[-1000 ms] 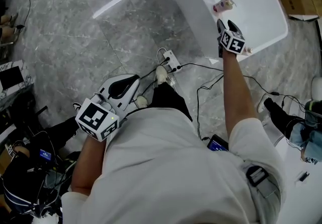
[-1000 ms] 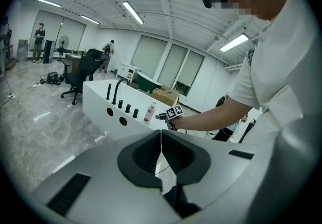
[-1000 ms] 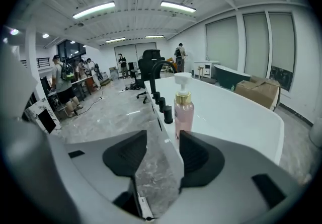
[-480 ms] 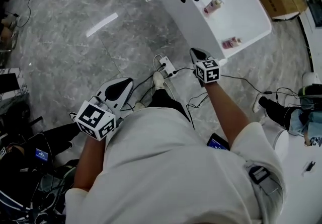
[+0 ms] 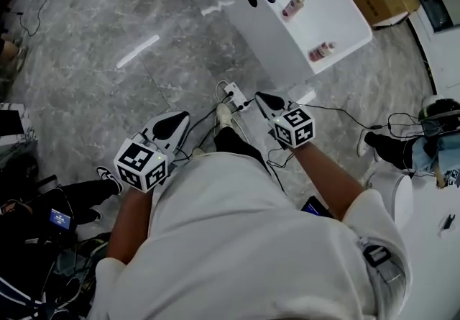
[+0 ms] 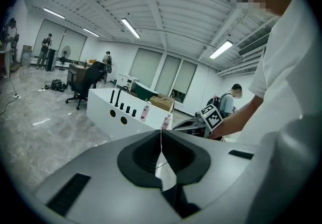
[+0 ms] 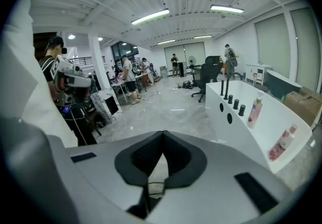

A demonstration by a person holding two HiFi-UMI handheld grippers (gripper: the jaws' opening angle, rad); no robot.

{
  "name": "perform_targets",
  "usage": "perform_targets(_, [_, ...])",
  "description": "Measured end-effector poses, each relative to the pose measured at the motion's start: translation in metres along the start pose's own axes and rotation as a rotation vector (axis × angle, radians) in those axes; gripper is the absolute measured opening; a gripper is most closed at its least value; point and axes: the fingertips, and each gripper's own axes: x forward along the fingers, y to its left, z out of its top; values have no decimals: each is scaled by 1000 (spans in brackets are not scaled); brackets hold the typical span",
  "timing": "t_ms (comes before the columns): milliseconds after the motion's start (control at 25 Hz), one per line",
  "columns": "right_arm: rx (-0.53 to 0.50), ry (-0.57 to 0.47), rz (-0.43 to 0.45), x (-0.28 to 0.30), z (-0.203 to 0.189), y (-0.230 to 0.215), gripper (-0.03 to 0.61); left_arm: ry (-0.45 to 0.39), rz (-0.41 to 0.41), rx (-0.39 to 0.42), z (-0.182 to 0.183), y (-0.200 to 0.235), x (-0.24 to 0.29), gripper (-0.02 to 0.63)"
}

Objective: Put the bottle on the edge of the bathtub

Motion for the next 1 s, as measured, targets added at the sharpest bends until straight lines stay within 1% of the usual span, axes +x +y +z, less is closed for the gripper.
perform_targets(160, [-19,-6,56,-26,4,49,8,-13,3,2,-10,-9,-19,18])
perform_targets(360, [-49,-16,92,-45,4,84,8,-25,9,1,-25,-16,-33,18])
perform_targets(680, [-72,-56,87,-79,4,109,8,-17,-7,-9,-54,-39,-38,18])
perform_targets(840, [-80,-60,101,-92,3,111,8,-16,-6,-12,-58,-51,-35,18])
perform_targets(1000, [-100,-67,134,-97,5,109,6,-19,16,-13,-57,-58,-29,18])
